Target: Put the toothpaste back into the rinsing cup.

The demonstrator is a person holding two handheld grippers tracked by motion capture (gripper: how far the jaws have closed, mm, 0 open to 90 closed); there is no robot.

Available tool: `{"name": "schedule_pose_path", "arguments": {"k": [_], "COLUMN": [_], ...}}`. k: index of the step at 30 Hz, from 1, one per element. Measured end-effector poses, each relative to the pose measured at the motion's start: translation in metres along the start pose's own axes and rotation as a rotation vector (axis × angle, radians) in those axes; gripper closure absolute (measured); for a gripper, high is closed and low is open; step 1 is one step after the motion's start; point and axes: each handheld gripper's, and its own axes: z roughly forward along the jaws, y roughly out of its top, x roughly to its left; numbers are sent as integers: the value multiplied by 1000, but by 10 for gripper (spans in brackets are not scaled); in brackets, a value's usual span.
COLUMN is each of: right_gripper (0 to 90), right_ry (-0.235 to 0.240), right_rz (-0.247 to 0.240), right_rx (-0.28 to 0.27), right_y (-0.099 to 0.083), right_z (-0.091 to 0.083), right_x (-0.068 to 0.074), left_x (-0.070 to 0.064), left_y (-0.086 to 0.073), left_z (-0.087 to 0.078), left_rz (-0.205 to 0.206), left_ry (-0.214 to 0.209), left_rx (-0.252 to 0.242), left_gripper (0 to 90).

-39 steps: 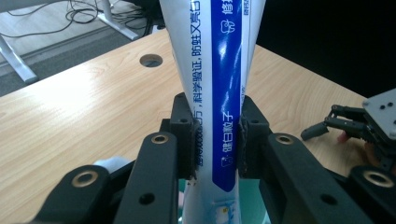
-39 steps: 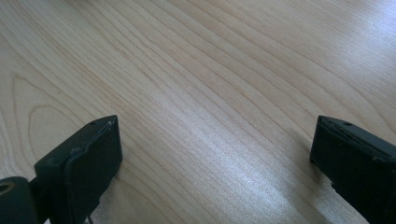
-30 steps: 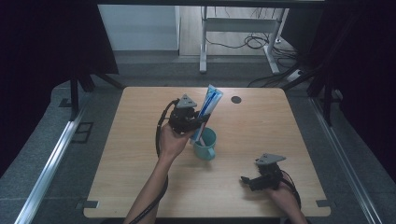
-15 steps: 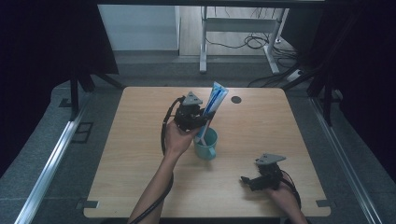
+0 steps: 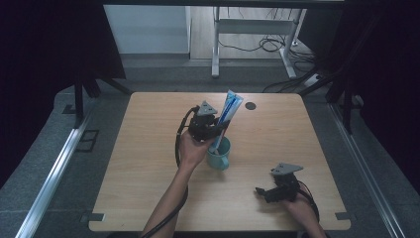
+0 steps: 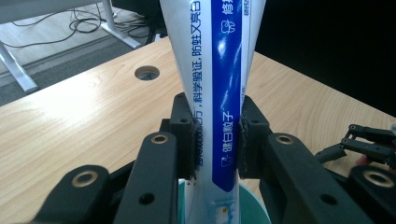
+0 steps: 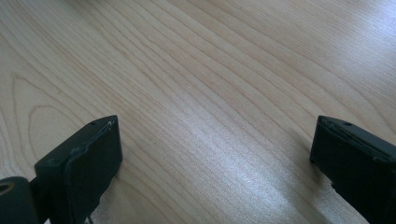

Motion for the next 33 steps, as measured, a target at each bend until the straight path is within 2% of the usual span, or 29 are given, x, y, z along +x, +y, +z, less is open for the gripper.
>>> {"name": "schedule_pose_path", "arguments": {"k": [33], "right_gripper": [20], "right_ry": [1], "right_rz": [2], "right_rx": [-2], "right_y": [0], "right_z": [0], "right_x": [0], "left_x": [-6], "left_y": [-29], "left_z": [17], "left_rz": [-6], "left_ry": [0], "left_rx": [2], "left_gripper": [721]}}
